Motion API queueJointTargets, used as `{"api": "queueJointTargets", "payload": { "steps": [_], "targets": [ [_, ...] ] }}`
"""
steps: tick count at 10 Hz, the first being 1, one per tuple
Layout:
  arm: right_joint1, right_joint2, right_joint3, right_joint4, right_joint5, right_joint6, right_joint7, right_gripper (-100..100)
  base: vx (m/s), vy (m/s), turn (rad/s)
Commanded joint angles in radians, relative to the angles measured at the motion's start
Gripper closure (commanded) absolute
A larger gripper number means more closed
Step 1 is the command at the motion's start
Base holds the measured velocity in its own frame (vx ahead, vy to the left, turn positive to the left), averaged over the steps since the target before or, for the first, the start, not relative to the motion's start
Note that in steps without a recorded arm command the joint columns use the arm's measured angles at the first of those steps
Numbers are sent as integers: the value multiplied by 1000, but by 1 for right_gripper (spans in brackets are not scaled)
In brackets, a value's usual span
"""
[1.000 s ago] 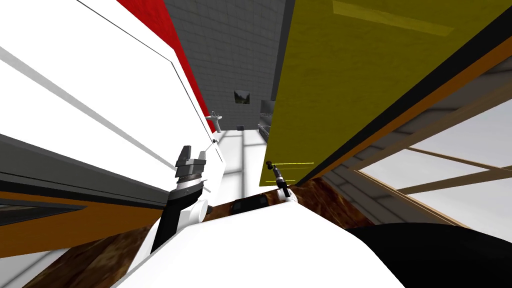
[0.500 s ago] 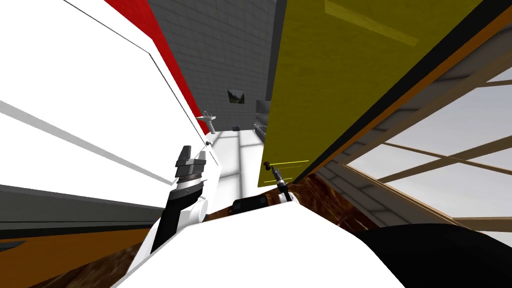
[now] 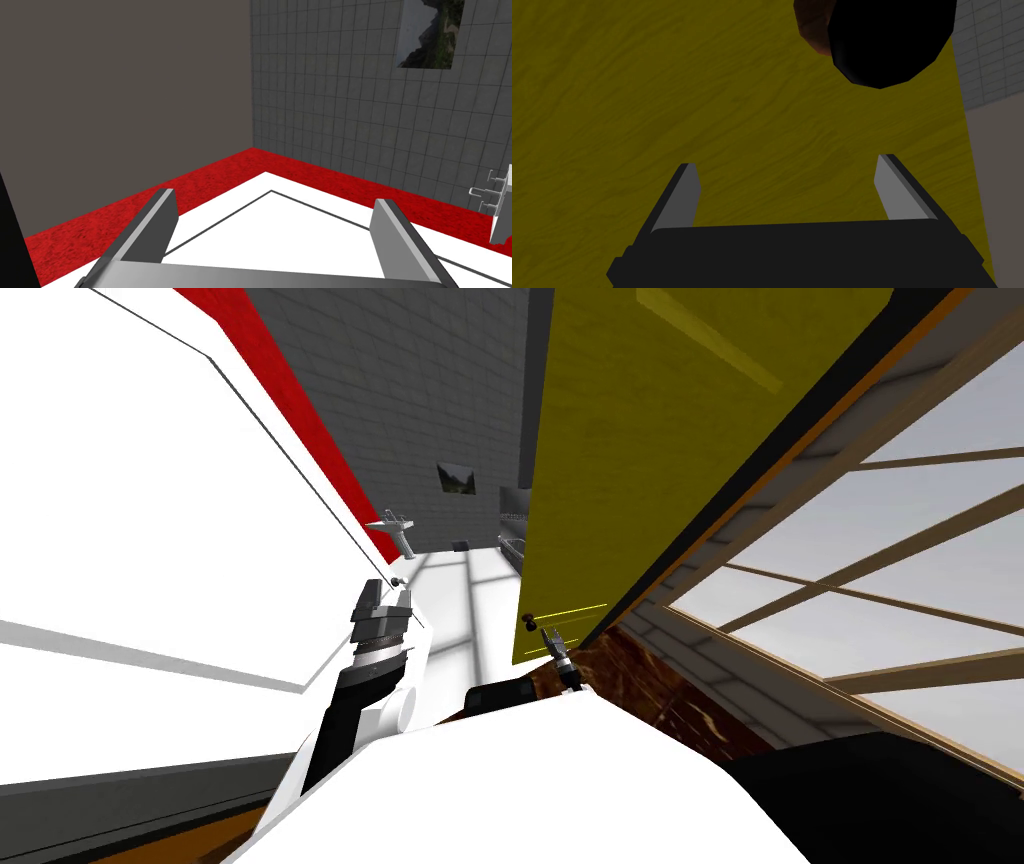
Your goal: Push the door open
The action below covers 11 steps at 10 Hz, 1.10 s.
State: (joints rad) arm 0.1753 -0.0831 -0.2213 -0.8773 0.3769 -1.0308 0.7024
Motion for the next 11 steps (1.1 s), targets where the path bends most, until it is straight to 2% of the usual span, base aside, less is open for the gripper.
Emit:
{"api": "queueJointTargets", "payload": {
  "steps": [1, 2, 11],
  "targets": [
    [41, 7, -2, -41, 50, -16, 23, -100, 66, 12, -207],
    [41, 7, -2, -41, 50, -16, 23, -100, 43, 4, -80],
    [245, 54, -22, -177, 318, -147, 158, -100, 67, 24, -199]
  ]
}}
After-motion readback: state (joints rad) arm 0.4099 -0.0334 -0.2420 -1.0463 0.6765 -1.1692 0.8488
